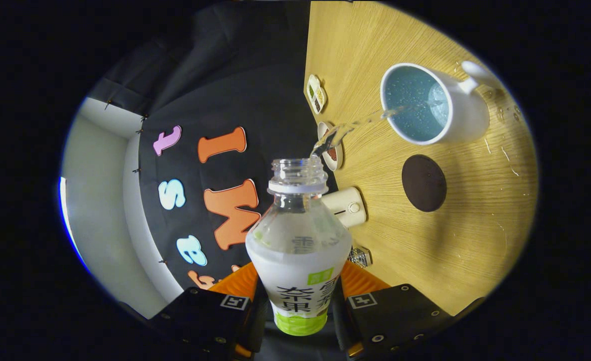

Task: Take the bottle from table, then pour the juice into the cup, finally place the bottle on the coaster

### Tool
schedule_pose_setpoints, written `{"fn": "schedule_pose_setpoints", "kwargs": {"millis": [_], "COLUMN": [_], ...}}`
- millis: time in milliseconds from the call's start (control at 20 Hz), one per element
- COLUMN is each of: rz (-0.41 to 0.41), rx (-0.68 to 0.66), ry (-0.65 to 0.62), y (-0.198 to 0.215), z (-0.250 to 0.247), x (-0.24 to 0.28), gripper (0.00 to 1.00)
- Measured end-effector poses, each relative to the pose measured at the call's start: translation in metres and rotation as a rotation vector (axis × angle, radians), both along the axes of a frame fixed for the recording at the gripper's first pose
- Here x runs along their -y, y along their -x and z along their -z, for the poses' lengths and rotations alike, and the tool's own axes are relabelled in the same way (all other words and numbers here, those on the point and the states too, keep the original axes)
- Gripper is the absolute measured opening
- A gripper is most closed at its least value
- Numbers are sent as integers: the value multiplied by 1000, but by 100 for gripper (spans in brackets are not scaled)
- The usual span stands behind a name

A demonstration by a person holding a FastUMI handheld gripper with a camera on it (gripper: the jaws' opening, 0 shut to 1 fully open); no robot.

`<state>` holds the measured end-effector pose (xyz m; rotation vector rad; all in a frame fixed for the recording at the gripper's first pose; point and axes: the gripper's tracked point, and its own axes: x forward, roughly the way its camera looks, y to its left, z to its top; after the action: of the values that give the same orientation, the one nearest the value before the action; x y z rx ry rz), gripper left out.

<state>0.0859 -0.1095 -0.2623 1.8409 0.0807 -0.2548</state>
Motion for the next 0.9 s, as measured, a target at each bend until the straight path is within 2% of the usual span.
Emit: {"fn": "schedule_pose_setpoints", "kwargs": {"millis": [900], "rz": [36], "rx": [22], "ry": [-87], "y": [-3], "z": [-15], "x": [7], "gripper": [58]}}
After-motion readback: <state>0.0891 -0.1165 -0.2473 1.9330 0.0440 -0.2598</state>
